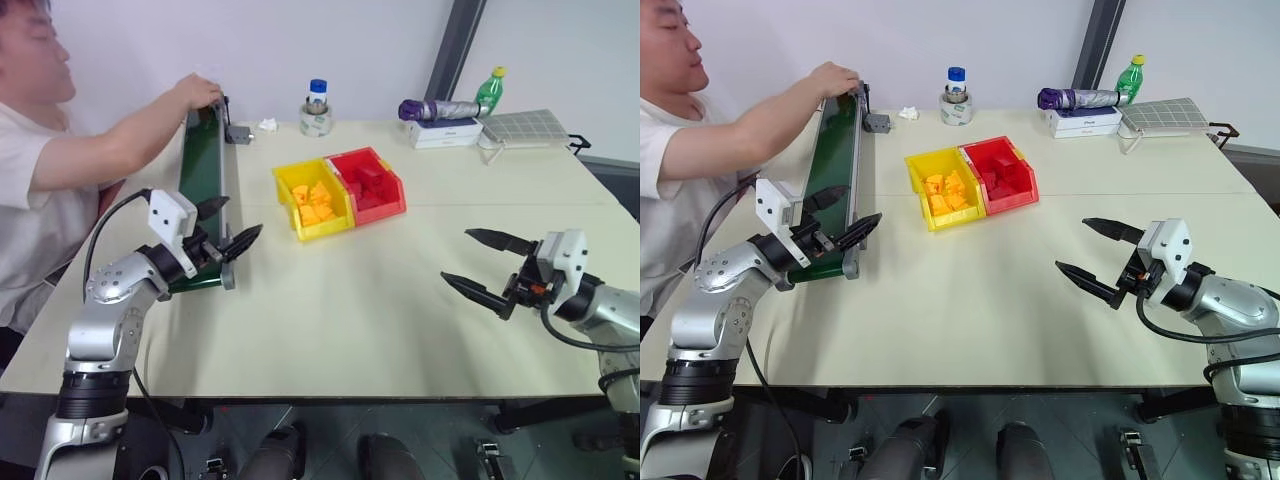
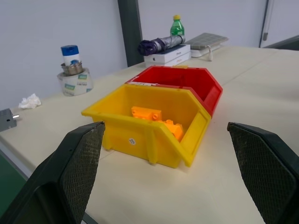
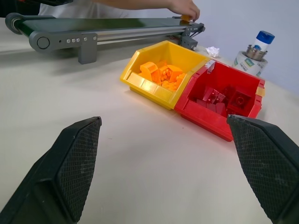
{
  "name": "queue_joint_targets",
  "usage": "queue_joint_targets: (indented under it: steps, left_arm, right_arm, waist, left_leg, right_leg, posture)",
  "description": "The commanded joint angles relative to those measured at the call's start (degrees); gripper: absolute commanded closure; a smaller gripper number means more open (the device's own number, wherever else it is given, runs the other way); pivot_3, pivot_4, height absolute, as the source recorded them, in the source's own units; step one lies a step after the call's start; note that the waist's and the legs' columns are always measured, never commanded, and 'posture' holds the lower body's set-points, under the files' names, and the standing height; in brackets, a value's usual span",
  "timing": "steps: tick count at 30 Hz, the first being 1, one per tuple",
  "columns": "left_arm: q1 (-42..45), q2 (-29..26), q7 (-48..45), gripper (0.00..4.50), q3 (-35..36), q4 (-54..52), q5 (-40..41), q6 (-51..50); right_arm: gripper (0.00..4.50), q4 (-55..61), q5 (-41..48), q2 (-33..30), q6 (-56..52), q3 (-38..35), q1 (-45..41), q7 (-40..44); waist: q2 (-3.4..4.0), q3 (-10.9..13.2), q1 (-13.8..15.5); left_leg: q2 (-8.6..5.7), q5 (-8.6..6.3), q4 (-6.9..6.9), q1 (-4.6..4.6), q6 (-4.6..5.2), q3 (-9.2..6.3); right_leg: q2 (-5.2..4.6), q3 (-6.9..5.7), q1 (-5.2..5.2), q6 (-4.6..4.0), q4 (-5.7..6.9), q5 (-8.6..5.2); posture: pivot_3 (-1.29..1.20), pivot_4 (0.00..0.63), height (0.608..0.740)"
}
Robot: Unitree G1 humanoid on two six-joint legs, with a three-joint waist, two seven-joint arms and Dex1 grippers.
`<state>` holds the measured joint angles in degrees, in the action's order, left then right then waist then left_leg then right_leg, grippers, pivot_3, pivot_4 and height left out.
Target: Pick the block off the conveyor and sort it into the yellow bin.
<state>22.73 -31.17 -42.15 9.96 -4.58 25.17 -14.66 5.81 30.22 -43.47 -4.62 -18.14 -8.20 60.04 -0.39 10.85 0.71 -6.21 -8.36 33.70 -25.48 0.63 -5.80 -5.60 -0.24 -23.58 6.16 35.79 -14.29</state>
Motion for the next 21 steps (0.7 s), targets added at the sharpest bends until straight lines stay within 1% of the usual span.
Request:
queue_joint_targets:
  steps: [1,14,18,21]
  left_arm:
    - [0.9,-0.1,0.6,0.06,0.8,-0.9,0.1,0.5]
    - [-2.0,0.3,1.8,0.06,1.5,-4.1,0.7,1.2]
    - [-4.0,1.0,5.4,0.06,2.5,-5.9,-0.1,1.0]
    - [-5.9,3.1,11.3,0.06,2.0,-7.1,-4.4,2.8]
  right_arm:
    - [0.00,0.6,0.3,-0.2,0.9,-0.9,-0.8,0.1]
    - [0.00,-1.2,-0.2,0.2,1.0,0.6,-3.4,0.8]
    - [0.00,-1.9,-0.4,0.6,1.2,1.8,-4.6,1.0]
    - [0.00,-2.6,-0.7,1.1,1.6,2.5,-5.3,1.4]
  waist:
    - [0.00,0.0,0.0]
    - [0.00,0.0,0.0]
    - [0.00,0.0,0.0]
    - [0.00,0.0,0.0]
  left_leg:
    - [0.00,0.00,0.00,0.00,0.00,0.00]
    - [0.00,0.00,0.00,0.00,0.00,0.00]
    - [0.00,0.00,0.01,0.01,0.00,0.00]
    - [0.00,0.00,0.01,0.03,0.00,0.00]
  right_leg:
    - [0.00,0.00,0.00,0.00,0.00,0.00]
    - [0.00,0.00,0.00,0.00,0.00,0.00]
    - [0.00,0.00,0.01,0.00,0.01,0.00]
    - [0.00,0.00,0.02,0.00,0.01,0.00]
  posture:
    - [0.00,0.150,0.740]
    - [0.00,0.150,0.740]
    - [0.00,0.150,0.740]
    - [0.00,0.150,0.740]
